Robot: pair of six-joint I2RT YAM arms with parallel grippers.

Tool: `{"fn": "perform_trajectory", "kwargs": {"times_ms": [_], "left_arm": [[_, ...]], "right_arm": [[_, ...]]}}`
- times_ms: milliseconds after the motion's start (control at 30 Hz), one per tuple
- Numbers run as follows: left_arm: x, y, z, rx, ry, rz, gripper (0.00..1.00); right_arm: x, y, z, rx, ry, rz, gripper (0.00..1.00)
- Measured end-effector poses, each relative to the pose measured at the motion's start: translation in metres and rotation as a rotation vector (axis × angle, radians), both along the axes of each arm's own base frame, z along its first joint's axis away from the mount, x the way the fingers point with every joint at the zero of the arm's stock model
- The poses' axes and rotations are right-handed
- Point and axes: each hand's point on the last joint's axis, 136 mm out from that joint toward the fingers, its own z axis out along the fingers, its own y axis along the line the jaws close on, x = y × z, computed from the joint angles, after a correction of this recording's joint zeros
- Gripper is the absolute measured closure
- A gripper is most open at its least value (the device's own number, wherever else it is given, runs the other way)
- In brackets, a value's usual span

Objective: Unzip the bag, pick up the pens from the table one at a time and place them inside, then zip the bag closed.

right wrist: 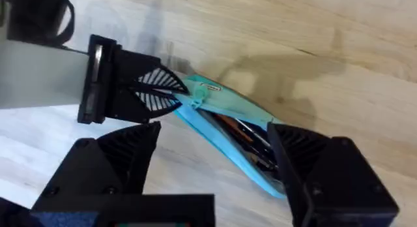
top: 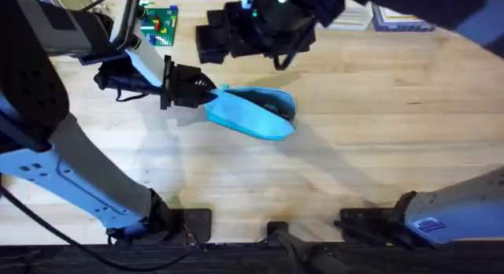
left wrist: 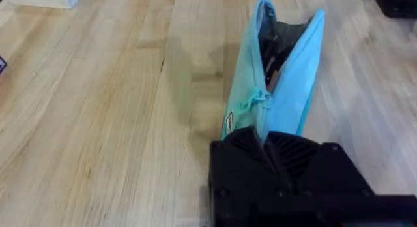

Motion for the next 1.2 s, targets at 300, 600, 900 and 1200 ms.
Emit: {"fn": "perform_trajectory", "kwargs": {"times_ms": [300, 600, 900, 1200], "left_arm": [[0.000, 0.000, 0.000, 0.000, 0.000, 0.000, 0.958], [0.000, 0.000, 0.000, 0.000, 0.000, 0.000, 0.958], [0.000, 0.000, 0.000, 0.000, 0.000, 0.000, 0.958], [0.000, 0.000, 0.000, 0.000, 0.000, 0.000, 0.958]], "right_arm": [[0.006, 0.024, -0.008, -0.011, 0.001, 0.037, 0.005], [0.018, 0.036, -0.037, -0.037, 0.025, 0.024, 0.006], [0.021, 0.038, -0.042, -0.015, 0.041, -0.039, 0.006], [0.023, 0.040, -0.061, -0.037, 0.072, -0.062, 0.006]]}}
